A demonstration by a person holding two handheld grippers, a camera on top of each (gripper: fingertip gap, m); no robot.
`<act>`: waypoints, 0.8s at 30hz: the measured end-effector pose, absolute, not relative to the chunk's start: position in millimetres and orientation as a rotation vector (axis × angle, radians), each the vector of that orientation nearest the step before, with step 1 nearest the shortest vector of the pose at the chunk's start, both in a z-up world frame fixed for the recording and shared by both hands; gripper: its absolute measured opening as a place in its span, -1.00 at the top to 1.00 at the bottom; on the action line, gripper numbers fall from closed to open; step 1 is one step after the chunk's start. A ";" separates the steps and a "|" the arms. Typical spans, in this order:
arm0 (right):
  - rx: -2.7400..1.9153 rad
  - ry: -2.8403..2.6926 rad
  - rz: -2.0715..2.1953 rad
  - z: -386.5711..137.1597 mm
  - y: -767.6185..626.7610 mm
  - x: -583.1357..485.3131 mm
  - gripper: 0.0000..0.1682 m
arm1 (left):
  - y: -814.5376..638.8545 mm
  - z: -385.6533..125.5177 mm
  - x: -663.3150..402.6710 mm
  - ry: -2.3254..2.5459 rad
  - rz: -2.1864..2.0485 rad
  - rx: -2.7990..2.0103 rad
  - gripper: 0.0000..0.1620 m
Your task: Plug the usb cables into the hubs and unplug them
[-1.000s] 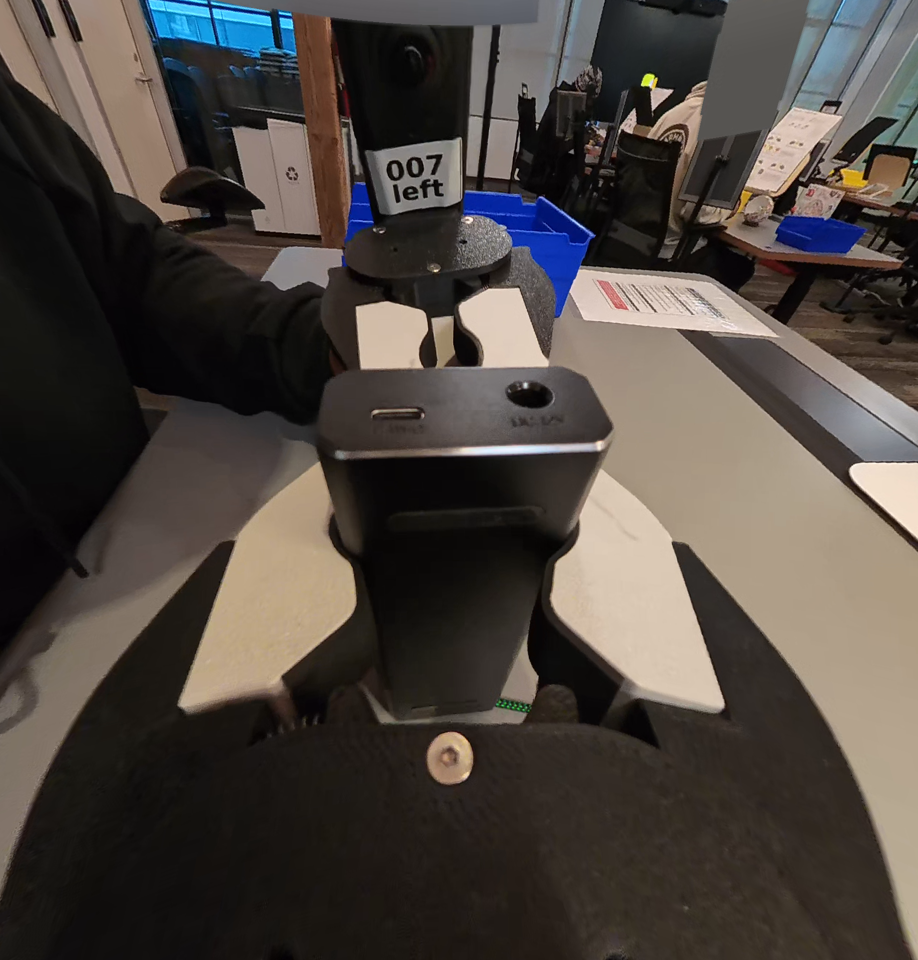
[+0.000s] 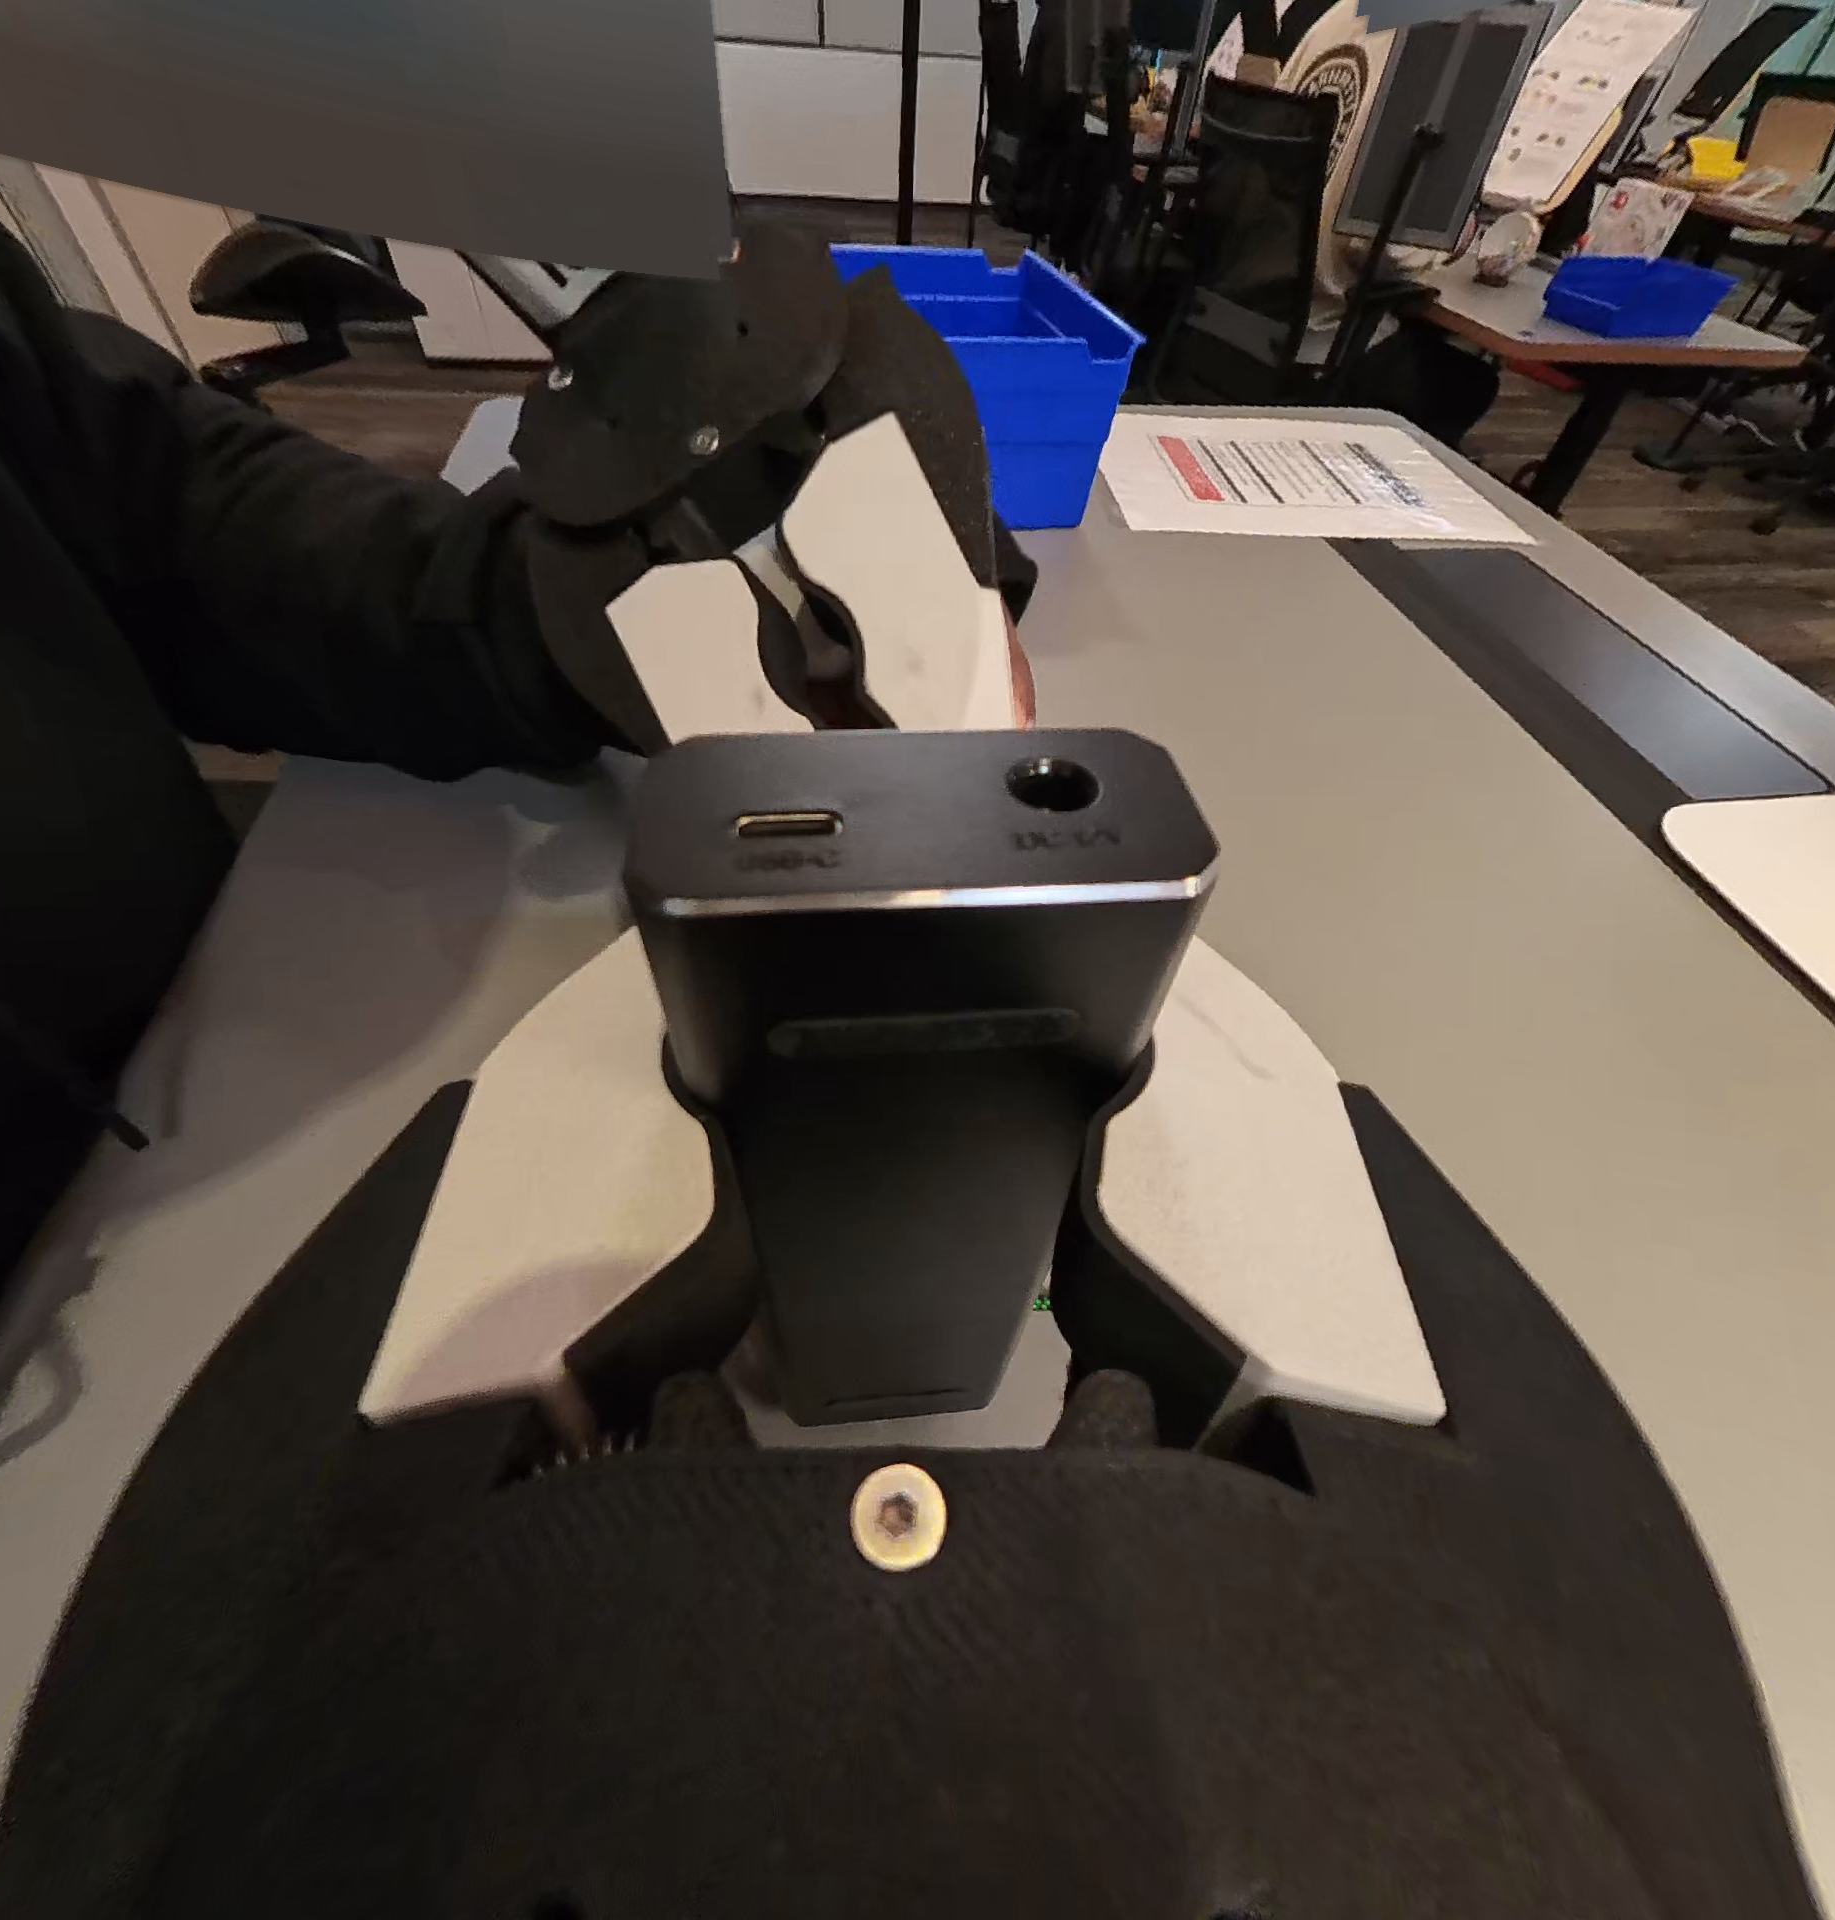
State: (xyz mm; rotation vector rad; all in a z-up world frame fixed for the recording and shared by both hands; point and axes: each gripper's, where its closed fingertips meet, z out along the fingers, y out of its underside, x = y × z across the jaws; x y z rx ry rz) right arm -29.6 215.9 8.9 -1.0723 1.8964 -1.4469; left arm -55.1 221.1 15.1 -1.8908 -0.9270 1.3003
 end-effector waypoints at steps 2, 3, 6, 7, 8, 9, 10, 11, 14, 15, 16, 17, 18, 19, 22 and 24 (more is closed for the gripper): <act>-1.089 1.908 -1.444 6.7 214.7 -30.9 0.15 | 220.6 13.3 -55.7 -0.927 1.283 -1.888 0.97; -1.097 1.903 -1.433 6.4 216.0 -30.8 0.15 | 221.9 13.1 -55.4 -0.921 1.271 -1.886 0.97; -1.107 1.913 -1.421 5.9 217.1 -29.9 0.15 | 221.2 13.2 -54.1 -0.887 1.346 -1.941 0.97; -1.104 1.920 -1.417 6.0 216.9 -29.9 0.15 | 220.1 13.4 -53.8 -0.867 1.400 -1.974 0.97; -1.105 1.927 -1.412 5.3 216.9 -29.7 0.15 | 219.3 13.3 -53.4 -0.838 1.463 -2.017 0.97; -1.107 1.925 -1.410 5.5 217.6 -29.4 0.15 | 219.4 14.1 -53.0 -0.811 1.515 -2.044 0.97; -1.105 1.922 -1.406 6.0 218.2 -28.9 0.15 | 219.1 14.8 -52.6 -0.786 1.562 -2.064 0.97; -1.109 1.921 -1.405 6.0 218.6 -28.5 0.15 | 218.8 15.2 -52.2 -0.764 1.601 -2.085 0.97; -1.119 1.898 -1.400 7.9 221.2 -27.3 0.15 | 221.6 17.0 -51.5 -0.756 1.584 -2.060 0.97; -1.130 1.898 -1.402 7.7 221.4 -27.5 0.15 | 222.3 16.5 -51.2 -0.763 1.556 -2.056 0.97; -1.141 1.897 -1.405 7.0 221.7 -27.2 0.15 | 222.9 15.9 -50.6 -0.761 1.541 -2.061 0.97; -1.136 1.893 -1.403 6.8 221.8 -26.6 0.15 | 223.3 15.9 -49.9 -0.761 1.525 -2.057 0.97; -1.126 1.895 -1.407 7.2 221.1 -26.4 0.15 | 222.3 16.1 -50.0 -0.787 1.494 -2.039 0.97; -1.120 1.901 -1.411 7.3 219.7 -27.1 0.15 | 220.6 15.6 -50.6 -0.812 1.463 -2.016 0.97; -1.038 1.855 -1.455 21.6 220.7 -49.3 0.15 | 158.8 45.5 -19.6 -1.040 1.547 -1.745 0.98; -0.962 1.867 -1.513 29.4 212.5 -67.8 0.15 | 145.3 59.3 -3.6 -1.028 1.595 -1.727 0.98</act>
